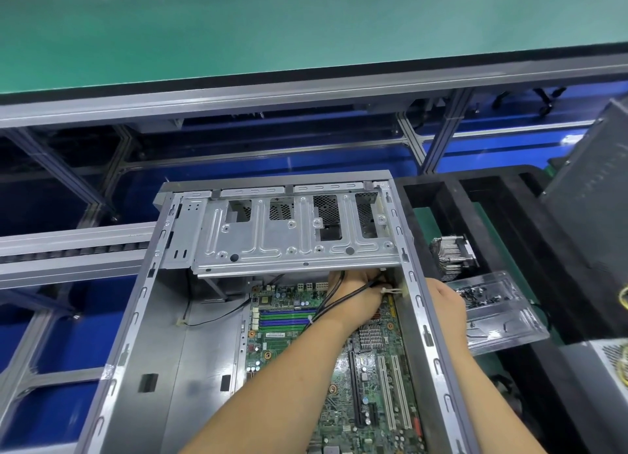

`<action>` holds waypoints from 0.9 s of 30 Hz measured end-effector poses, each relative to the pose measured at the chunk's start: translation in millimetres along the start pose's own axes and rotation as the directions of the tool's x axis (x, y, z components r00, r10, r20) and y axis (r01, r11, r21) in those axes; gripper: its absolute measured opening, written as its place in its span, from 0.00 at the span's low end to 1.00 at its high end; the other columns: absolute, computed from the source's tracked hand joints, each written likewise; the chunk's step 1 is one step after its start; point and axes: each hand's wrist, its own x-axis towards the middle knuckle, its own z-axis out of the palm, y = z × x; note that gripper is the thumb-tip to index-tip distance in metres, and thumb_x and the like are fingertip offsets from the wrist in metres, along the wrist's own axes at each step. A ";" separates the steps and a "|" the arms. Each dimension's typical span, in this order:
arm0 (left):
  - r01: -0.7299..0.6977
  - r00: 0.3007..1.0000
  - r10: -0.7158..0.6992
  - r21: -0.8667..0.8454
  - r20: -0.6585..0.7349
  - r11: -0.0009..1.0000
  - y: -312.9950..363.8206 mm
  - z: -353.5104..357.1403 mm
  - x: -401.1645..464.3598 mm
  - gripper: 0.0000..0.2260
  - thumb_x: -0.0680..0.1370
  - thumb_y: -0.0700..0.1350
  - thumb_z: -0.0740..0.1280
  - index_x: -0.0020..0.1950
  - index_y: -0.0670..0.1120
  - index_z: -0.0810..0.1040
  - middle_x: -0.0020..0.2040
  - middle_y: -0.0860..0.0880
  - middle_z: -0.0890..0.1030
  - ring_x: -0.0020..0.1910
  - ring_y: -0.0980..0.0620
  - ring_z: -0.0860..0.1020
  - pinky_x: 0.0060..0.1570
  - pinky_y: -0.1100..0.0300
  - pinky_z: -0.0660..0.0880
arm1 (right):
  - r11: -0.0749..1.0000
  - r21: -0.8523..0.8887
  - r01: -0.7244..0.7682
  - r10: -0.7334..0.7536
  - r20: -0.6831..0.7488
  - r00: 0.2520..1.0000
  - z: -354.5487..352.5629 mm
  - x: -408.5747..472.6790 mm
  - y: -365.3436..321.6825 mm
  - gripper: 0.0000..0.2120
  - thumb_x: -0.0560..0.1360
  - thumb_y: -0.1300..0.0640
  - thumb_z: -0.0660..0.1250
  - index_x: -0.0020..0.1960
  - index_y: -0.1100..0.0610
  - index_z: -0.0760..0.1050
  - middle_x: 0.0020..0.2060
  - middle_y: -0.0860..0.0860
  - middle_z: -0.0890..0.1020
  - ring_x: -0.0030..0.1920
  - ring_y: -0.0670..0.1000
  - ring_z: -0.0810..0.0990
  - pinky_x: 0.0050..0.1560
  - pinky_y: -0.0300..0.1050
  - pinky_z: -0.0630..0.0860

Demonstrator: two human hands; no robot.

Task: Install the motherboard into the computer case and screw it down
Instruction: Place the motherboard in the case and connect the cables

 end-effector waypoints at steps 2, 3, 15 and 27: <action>-0.020 0.999 0.019 -0.011 -0.034 1.000 0.2 0.4 0.7 0.09 0.73 0.39 0.64 0.46 0.54 0.76 0.49 0.50 0.81 0.51 0.45 0.78 0.53 0.53 0.78 | 1.000 -0.006 -0.002 0.002 0.008 1.000 -0.2 -0.5 -0.3 0.12 0.80 0.66 0.63 0.41 0.72 0.76 0.25 0.51 0.72 0.30 0.51 0.67 0.33 0.43 0.65; -0.025 0.999 0.025 0.003 -0.041 1.000 -0.4 0.7 1.6 0.09 0.73 0.40 0.64 0.44 0.54 0.74 0.47 0.49 0.80 0.51 0.45 0.78 0.54 0.53 0.78 | 1.000 -0.008 -0.004 0.004 0.011 1.000 -0.4 -0.7 -0.4 0.12 0.80 0.66 0.63 0.41 0.72 0.76 0.25 0.51 0.72 0.30 0.51 0.66 0.33 0.44 0.65; -0.005 1.000 0.006 0.116 -0.012 0.993 -6.5 2.4 0.4 0.07 0.73 0.41 0.65 0.40 0.51 0.81 0.30 0.51 0.78 0.30 0.49 0.76 0.22 0.64 0.66 | 0.999 0.018 -0.040 0.040 0.008 0.999 0.2 -0.9 0.5 0.15 0.81 0.65 0.63 0.36 0.63 0.79 0.21 0.46 0.73 0.28 0.49 0.67 0.33 0.45 0.64; -0.004 1.000 0.003 0.049 0.003 0.999 -8.1 2.6 0.7 0.07 0.75 0.46 0.65 0.45 0.56 0.82 0.35 0.53 0.80 0.32 0.53 0.77 0.27 0.66 0.69 | 1.000 -0.009 -0.030 0.030 0.000 1.000 0.5 0.1 1.6 0.17 0.80 0.64 0.63 0.34 0.57 0.78 0.21 0.45 0.72 0.24 0.44 0.67 0.30 0.42 0.64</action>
